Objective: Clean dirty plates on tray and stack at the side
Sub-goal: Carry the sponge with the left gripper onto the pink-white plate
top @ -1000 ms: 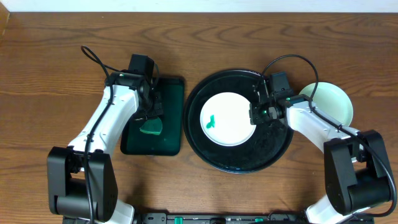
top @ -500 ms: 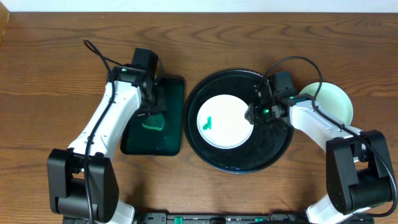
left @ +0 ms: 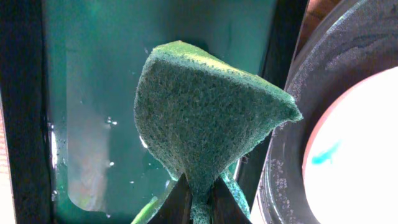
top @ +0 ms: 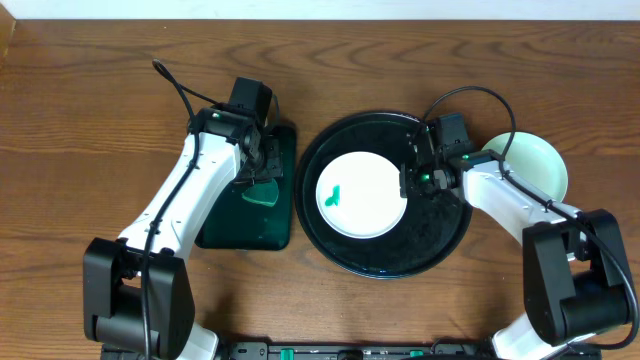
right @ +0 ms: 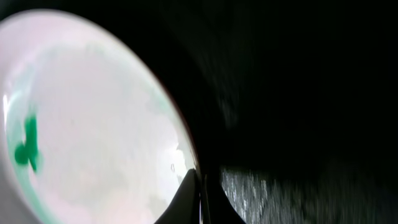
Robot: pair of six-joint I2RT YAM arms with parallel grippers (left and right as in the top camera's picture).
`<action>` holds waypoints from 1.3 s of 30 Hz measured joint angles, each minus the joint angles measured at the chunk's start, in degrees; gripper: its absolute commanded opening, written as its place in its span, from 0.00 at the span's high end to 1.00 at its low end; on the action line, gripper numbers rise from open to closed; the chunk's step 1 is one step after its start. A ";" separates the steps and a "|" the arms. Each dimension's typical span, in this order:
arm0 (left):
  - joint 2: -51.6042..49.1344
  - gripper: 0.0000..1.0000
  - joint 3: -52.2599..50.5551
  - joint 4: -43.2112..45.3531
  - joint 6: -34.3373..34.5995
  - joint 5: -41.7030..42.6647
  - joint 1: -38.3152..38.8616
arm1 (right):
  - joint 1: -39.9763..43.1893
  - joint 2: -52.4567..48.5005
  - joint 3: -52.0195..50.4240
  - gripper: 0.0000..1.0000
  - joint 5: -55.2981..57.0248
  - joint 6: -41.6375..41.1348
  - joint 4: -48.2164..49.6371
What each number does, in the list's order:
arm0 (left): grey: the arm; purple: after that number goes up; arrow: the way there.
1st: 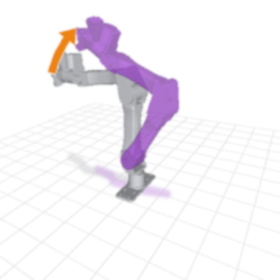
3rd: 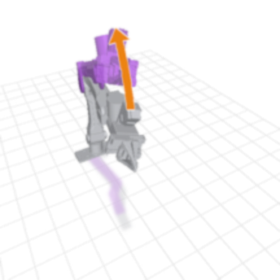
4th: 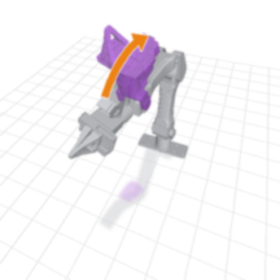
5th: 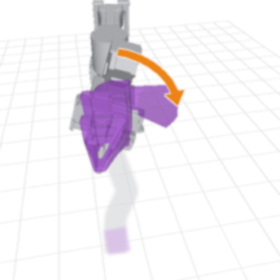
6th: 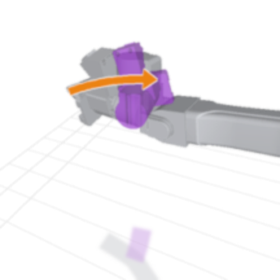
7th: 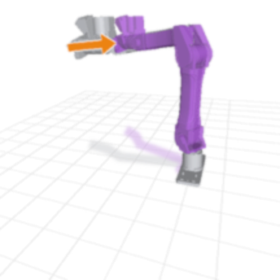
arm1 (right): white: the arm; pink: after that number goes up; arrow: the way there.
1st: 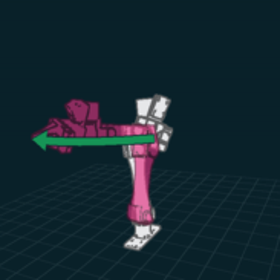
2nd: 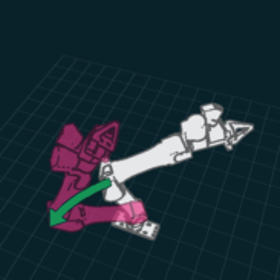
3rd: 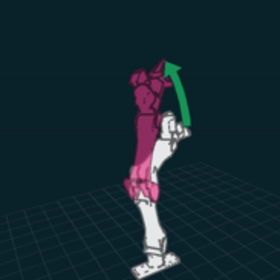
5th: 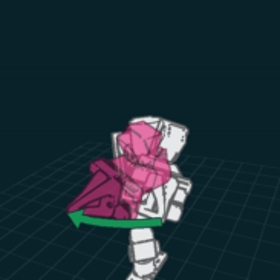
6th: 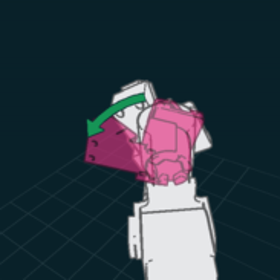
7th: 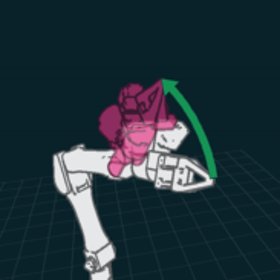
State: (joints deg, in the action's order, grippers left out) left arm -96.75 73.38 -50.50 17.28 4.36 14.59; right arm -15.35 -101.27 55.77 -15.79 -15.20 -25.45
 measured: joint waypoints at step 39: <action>0.00 0.93 11.61 -12.15 2.14 -4.70 1.38 | -2.19 4.00 -0.07 0.99 6.71 -3.58 -3.17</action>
State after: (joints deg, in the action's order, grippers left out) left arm -96.75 84.99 -62.65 19.42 -0.34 15.97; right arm -17.54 -97.27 55.70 -9.08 -18.79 -28.62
